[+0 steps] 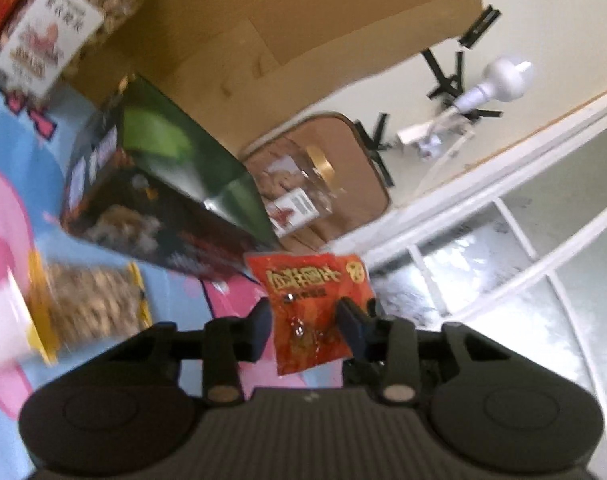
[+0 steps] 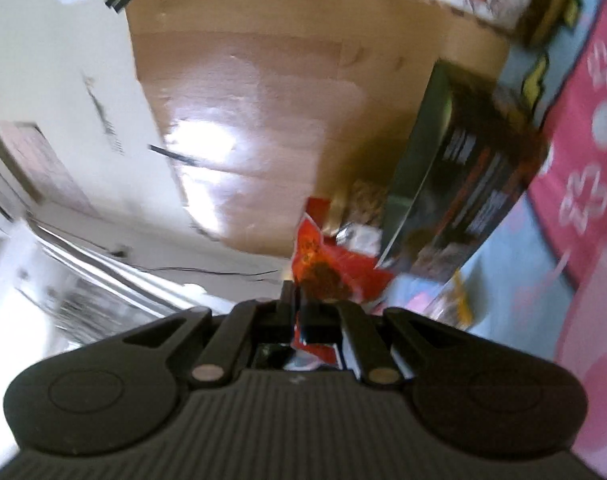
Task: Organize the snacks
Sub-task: 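Carry the orange bag into the tin box, open right gripper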
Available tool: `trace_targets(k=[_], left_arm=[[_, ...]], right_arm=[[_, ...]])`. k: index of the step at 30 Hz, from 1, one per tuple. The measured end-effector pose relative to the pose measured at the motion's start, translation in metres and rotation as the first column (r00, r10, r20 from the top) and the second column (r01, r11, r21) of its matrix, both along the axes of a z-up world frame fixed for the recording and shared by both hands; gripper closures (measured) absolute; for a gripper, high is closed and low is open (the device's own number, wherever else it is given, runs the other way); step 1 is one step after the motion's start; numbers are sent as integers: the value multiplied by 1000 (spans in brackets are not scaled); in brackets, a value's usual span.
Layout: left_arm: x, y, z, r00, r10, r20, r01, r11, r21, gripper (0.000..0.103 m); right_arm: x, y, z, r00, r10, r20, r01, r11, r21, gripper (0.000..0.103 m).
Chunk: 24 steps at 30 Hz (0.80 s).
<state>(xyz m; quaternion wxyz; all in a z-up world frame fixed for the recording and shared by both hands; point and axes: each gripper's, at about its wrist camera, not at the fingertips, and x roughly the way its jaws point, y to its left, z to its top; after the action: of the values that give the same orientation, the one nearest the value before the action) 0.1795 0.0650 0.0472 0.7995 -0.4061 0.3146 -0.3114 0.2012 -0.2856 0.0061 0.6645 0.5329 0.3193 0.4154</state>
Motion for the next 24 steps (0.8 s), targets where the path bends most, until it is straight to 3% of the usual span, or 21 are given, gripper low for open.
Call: trace_targets(k=[4,7,9,11,14,17,20,24], left_arm=[[32,4,13,997,71,3,-71,993,98,68],[63,3,24,991,131,10,-130,975,181,68],[80,3,26,981,192,-10,-185,956,228,65],[89,2,28,975,223,-11,-213,941,264,64],[82,0,34,977,214,29,-213,934,288,59],[61,-1,35,982,179,66,-190,935,298,58],[31,-2,32,990,119,80,-139,935,326,58],[-19,-18,26,995,-13,101,-33,899,437,55]], right_arm=[[25,18,13,998,-39,44,46,985,-168,98],[51,39,23,992,-84,92,109,943,-313,93],[63,57,30,977,-138,160,197,867,-458,86],[67,71,33,960,-165,225,268,772,-576,54],[52,76,40,927,-163,337,349,701,-622,52],[31,64,41,919,-163,360,362,711,-603,52],[5,54,37,934,-118,337,311,730,-609,52],[-46,36,19,956,26,294,175,753,-635,50]])
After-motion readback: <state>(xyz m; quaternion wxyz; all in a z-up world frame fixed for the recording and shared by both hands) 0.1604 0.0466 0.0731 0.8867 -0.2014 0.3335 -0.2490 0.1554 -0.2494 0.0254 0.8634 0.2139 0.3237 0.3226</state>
